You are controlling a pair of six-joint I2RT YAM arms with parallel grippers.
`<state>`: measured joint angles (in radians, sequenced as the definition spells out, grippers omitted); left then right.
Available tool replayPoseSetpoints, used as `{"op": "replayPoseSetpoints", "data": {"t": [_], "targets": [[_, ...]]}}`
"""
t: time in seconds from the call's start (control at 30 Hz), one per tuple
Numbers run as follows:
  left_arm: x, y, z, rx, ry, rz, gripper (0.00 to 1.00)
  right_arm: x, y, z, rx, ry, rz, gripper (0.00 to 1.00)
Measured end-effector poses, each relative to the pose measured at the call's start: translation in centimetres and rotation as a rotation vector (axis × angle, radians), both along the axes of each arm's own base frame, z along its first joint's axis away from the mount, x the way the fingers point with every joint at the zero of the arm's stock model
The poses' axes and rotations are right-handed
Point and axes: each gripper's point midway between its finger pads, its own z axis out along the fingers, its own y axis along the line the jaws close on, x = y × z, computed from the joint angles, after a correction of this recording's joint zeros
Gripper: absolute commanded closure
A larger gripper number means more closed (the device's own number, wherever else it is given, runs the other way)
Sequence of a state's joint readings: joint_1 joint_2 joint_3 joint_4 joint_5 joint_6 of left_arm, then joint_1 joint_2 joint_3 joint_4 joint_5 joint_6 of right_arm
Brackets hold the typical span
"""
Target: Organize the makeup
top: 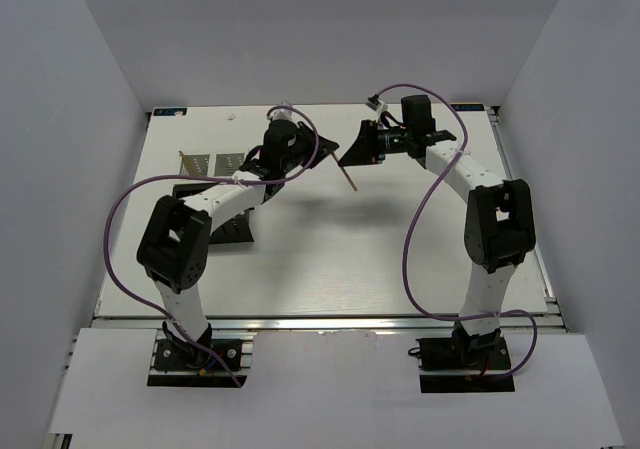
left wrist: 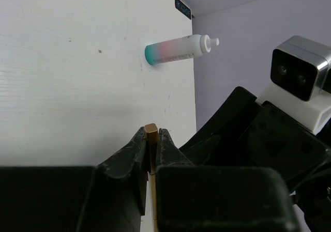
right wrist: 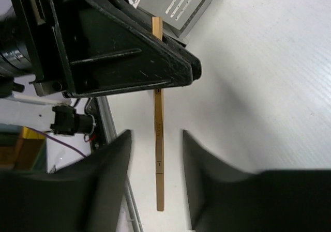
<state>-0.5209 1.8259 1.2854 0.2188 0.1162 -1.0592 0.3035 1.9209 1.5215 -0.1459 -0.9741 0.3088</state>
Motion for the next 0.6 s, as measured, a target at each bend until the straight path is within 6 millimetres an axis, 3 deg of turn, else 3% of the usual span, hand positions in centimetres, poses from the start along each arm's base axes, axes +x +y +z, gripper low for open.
{"op": "replayPoseSetpoints", "data": {"t": [0.1, 0.2, 0.27, 0.33, 0.37, 0.47, 0.57, 0.6], "targets": [[0.0, 0.3, -0.3, 0.045, 0.0, -0.001, 1.0, 0.2, 0.0, 0.0, 0.0, -0.011, -0.004, 0.37], [0.8, 1.3, 0.0, 0.126, -0.02, 0.021, 1.0, 0.4, -0.1, -0.1, -0.007, -0.026, -0.008, 0.37], [1.4, 2.8, 0.9, 0.194, -0.049, 0.055, 1.0, 0.4, -0.3, -0.1, -0.014, -0.04, -0.014, 0.42], [2.2, 5.6, 1.9, 0.267, -0.072, 0.118, 1.0, 0.4, -0.9, -0.1, -0.023, -0.056, -0.022, 0.51], [2.5, 7.6, 2.6, 0.31, -0.083, 0.165, 1.0, 0.4, -1.2, -0.1, -0.028, -0.067, -0.027, 0.67], [2.9, 14.4, 4.8, 0.45, -0.111, 0.334, 1.0, 0.6, -2.3, 0.1, -0.045, -0.112, -0.037, 1.0], [1.9, 22.0, 7.5, 0.595, -0.142, 0.554, 1.0, 0.6, -3.3, 0.1, -0.064, -0.144, -0.051, 1.0], [1.5, 23.5, 8.1, 0.623, -0.147, 0.598, 1.0, 0.5, -3.5, 0.0, -0.068, -0.15, -0.054, 1.0]]}}
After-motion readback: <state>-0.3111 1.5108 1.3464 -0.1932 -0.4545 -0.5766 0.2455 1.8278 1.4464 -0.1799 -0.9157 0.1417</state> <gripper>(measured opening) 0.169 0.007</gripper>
